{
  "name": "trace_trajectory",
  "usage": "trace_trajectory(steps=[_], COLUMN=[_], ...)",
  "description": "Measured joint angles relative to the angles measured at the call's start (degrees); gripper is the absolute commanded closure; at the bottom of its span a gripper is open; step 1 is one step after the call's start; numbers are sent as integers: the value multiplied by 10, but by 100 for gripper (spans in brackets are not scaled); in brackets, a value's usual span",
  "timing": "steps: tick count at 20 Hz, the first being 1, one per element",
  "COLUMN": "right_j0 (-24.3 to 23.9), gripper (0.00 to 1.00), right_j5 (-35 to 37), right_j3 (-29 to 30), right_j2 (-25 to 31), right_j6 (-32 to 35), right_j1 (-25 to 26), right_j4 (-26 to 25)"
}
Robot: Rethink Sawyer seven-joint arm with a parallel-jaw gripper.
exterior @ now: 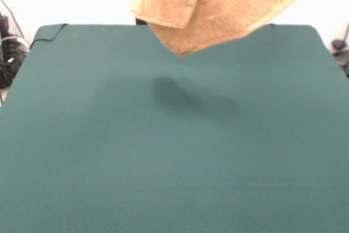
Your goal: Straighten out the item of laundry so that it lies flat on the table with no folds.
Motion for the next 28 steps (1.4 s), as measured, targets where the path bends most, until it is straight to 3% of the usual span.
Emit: trace_trajectory(steps=[13,28], right_j0=[-3,20], gripper=[100,100], right_j5=[0,0], right_j3=[22,98], right_j2=[-11,-63], right_j6=[0,0], right_j1=[-9,-99], right_j4=[0,0])
